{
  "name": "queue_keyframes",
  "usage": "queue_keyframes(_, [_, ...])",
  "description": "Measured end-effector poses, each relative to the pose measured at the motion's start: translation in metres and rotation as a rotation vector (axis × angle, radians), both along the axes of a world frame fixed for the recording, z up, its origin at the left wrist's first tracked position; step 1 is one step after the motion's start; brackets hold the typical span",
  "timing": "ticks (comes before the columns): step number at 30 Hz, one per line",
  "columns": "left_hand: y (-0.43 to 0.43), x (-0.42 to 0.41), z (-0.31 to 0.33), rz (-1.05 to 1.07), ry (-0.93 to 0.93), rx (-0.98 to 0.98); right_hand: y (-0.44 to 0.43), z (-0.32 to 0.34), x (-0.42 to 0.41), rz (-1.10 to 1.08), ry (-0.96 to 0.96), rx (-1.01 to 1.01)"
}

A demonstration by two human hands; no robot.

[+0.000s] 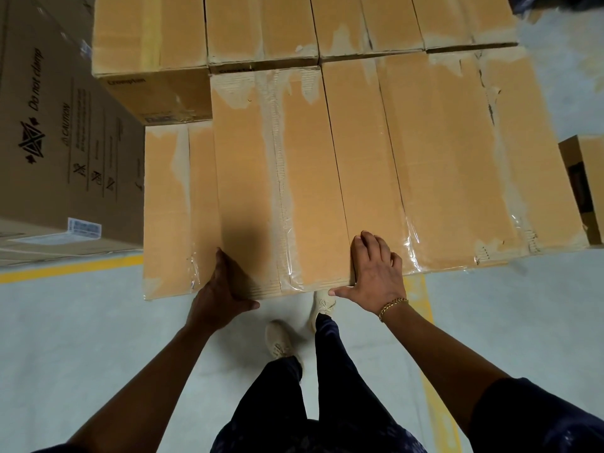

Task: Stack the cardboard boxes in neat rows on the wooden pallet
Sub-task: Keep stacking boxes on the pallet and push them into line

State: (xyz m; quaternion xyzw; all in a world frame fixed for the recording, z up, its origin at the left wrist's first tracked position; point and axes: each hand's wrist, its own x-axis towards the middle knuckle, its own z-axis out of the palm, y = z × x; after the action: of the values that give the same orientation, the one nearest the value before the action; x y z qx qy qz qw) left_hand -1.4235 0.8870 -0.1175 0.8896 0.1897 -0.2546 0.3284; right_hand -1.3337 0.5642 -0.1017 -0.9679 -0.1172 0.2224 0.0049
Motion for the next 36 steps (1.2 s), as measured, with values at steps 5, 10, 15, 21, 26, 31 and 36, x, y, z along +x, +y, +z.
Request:
queue_keyframes(5, [0.001,0.007,0.000,0.003,0.001,0.004,0.002,0.000,0.004,-0.018,-0.034,-0.011])
queue_keyframes(10, [0.000,0.007,-0.001,0.008,-0.007,0.001,0.002,-0.001,0.004,-0.020,-0.033,-0.011])
queue_keyframes(15, [-0.003,0.005,0.003,0.043,0.022,-0.030,-0.002,0.007,0.002,-0.013,0.045,0.016])
queue_keyframes(21, [-0.005,0.006,0.025,0.003,-0.010,-0.008,-0.009,0.025,-0.002,-0.047,0.128,0.121])
queue_keyframes(26, [-0.008,0.013,0.047,-0.060,-0.067,0.115,-0.017,0.048,-0.013,-0.101,0.083,0.184])
queue_keyframes(31, [-0.030,0.020,0.084,-0.180,-0.166,0.130,-0.035,0.079,-0.028,-0.200,0.010,0.255])
queue_keyframes(36, [-0.083,0.038,0.117,-0.268,-0.271,0.076,-0.080,0.107,-0.046,-0.332,-0.081,0.338])
